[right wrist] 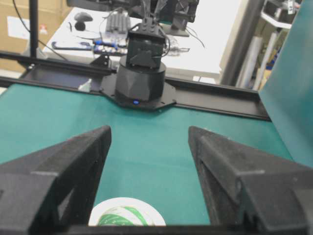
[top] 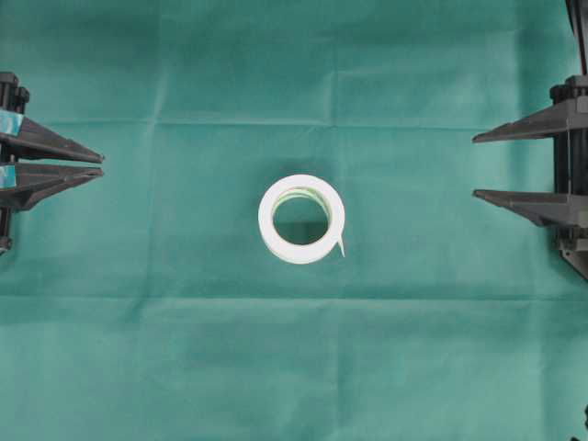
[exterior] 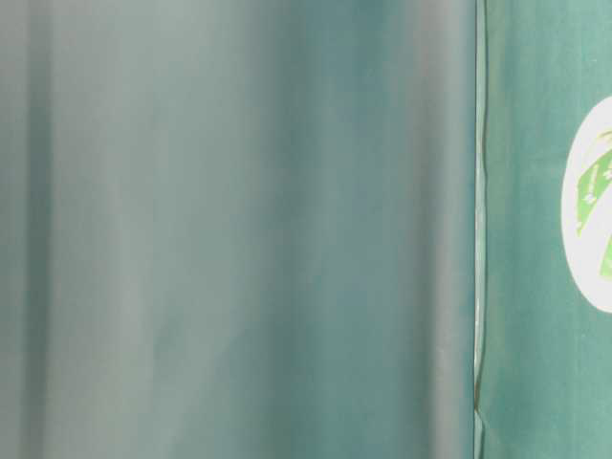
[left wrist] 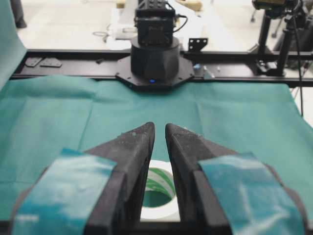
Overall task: Peel off the duct tape with your right arm.
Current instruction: 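Move the left gripper open toward the white tape roll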
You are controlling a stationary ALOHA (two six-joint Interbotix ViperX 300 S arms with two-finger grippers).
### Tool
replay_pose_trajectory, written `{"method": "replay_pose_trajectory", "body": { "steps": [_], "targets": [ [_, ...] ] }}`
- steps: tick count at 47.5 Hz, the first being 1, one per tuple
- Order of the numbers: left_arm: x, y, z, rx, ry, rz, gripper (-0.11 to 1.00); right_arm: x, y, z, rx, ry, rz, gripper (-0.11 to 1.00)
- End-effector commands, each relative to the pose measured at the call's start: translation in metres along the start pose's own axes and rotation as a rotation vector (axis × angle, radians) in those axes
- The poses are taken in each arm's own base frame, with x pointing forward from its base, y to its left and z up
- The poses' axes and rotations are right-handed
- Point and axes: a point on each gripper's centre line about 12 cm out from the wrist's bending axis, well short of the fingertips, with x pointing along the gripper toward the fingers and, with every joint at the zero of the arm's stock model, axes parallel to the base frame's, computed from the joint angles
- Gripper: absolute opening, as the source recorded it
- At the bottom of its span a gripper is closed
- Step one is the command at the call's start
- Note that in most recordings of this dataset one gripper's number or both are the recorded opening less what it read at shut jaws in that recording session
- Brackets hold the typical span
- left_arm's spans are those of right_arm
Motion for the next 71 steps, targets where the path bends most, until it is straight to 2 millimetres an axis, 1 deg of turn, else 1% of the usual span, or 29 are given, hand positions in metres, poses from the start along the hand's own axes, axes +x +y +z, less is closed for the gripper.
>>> {"method": "replay_pose_trajectory", "body": {
  "steps": [1, 2, 3, 6, 8, 9, 12, 16, 31, 35, 37, 39, 43, 47, 49, 51, 52, 56, 61, 71],
  "targets": [
    [-0.003, 0.000, -0.004, -0.006, -0.006, 0.000, 0.24, 0.000, -0.001, -0.002, 0.001, 0.002, -0.006, 0.24],
    [-0.004, 0.000, -0.006, -0.007, -0.009, 0.000, 0.24, 0.000, -0.001, -0.003, 0.003, 0.003, -0.006, 0.24],
    [-0.005, 0.000, -0.007, -0.010, -0.011, 0.000, 0.21, -0.001, -0.001, -0.005, 0.001, 0.006, -0.006, 0.22],
    [-0.007, -0.001, -0.010, -0.014, -0.011, -0.003, 0.08, -0.003, -0.002, -0.008, 0.002, 0.011, -0.009, 0.08],
    [-0.009, -0.001, -0.013, -0.015, -0.006, -0.004, 0.03, -0.004, -0.001, -0.009, 0.002, 0.011, -0.008, 0.01],
    [-0.009, -0.001, -0.015, -0.017, -0.001, -0.004, 0.01, -0.005, -0.002, -0.011, 0.002, 0.014, -0.009, -0.01],
    [-0.009, -0.001, -0.017, -0.017, 0.006, -0.004, 0.00, -0.006, -0.002, -0.013, 0.002, 0.017, -0.009, -0.07],
    [-0.009, -0.001, -0.019, -0.015, 0.014, -0.004, 0.00, -0.007, -0.002, -0.016, 0.002, 0.022, -0.009, -0.10],
    [-0.005, -0.001, -0.024, -0.017, 0.032, -0.005, 0.02, -0.009, -0.002, -0.023, 0.004, 0.040, -0.009, -0.09],
    [-0.004, -0.001, -0.025, -0.015, 0.035, -0.005, 0.16, -0.010, -0.002, -0.025, 0.004, 0.045, -0.009, -0.03],
    [-0.003, -0.001, -0.026, -0.015, 0.038, -0.005, 0.27, -0.010, -0.002, -0.026, 0.004, 0.046, -0.009, 0.02],
    [-0.002, -0.001, -0.027, -0.017, 0.043, -0.004, 0.38, -0.011, -0.002, -0.028, 0.004, 0.049, -0.009, 0.10],
    [0.003, -0.001, -0.030, -0.015, 0.061, -0.005, 0.64, -0.011, -0.002, -0.028, 0.006, 0.049, -0.010, 0.29],
    [0.008, -0.001, -0.030, -0.015, 0.074, -0.005, 0.84, -0.011, -0.002, -0.028, 0.004, 0.046, -0.009, 0.53],
    [0.012, -0.001, -0.030, -0.016, 0.083, -0.004, 0.85, -0.011, -0.002, -0.028, 0.004, 0.045, -0.009, 0.67],
    [0.016, -0.001, -0.029, -0.016, 0.088, -0.004, 0.85, -0.011, -0.002, -0.027, 0.004, 0.041, -0.009, 0.78],
    [0.018, -0.001, -0.028, -0.016, 0.091, -0.002, 0.85, -0.011, -0.002, -0.028, 0.004, 0.043, -0.009, 0.81],
    [0.030, -0.002, -0.023, -0.018, 0.091, -0.003, 0.85, -0.011, -0.002, -0.027, 0.004, 0.038, -0.009, 0.82],
    [0.044, -0.002, -0.021, -0.017, 0.103, -0.003, 0.84, -0.012, -0.001, -0.027, 0.004, 0.035, -0.007, 0.82],
    [0.076, -0.002, -0.024, -0.015, 0.132, -0.002, 0.84, -0.012, -0.002, -0.026, 0.004, 0.032, -0.009, 0.82]
  ]
}}
